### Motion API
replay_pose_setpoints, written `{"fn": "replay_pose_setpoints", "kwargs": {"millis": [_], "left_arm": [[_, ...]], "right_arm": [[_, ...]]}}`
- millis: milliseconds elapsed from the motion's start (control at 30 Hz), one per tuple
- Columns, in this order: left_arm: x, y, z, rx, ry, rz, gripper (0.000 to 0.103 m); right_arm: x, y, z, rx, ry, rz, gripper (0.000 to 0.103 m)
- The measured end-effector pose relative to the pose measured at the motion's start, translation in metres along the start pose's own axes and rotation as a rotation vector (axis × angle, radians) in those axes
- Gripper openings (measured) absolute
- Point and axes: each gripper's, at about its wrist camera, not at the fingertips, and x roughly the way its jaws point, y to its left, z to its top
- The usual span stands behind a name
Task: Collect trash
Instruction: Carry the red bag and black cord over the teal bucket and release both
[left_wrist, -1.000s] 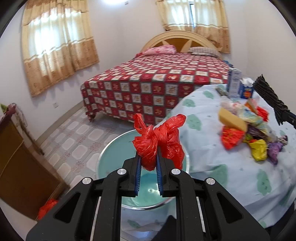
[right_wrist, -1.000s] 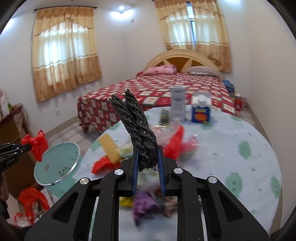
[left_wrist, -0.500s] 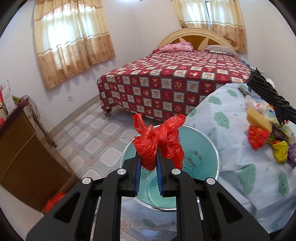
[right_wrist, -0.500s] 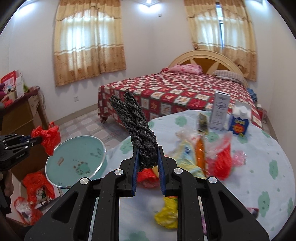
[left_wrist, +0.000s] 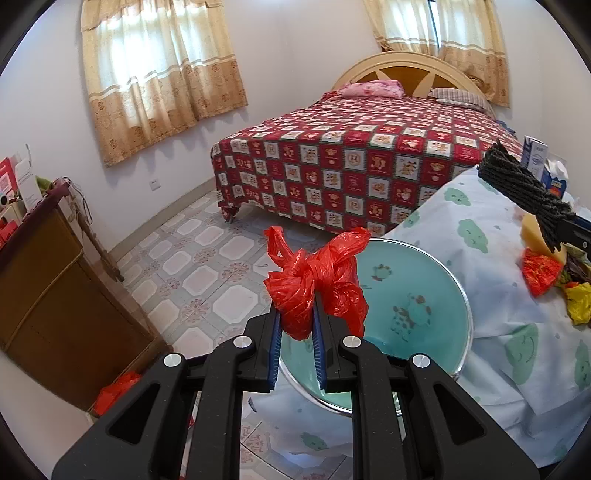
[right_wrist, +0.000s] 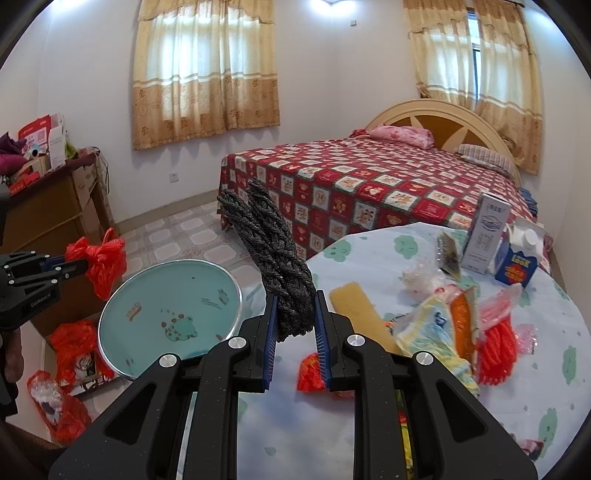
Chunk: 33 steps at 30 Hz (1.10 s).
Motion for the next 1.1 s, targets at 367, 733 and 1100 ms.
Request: {"fn": "replay_pose_setpoints", "kwargs": {"millis": [367, 733, 1100], "left_arm": [[0.006, 0.021, -0.003, -0.025, 0.012, 0.040, 0.016], [0.010, 0.028, -0.005, -0.030, 0.021, 0.055, 0.017], [0.008, 0.017, -0.006, -0.016, 0.018, 0.021, 0.019]], "right_arm": [[0.025, 0.015, 0.002, -0.045, 0.038, 0.037, 0.020], [0.040, 0.035, 0.000, -0.089, 0.071, 0.066, 0.020], [0.045, 0.045, -0.002, -0.112, 0.089, 0.084, 0.020]]}}
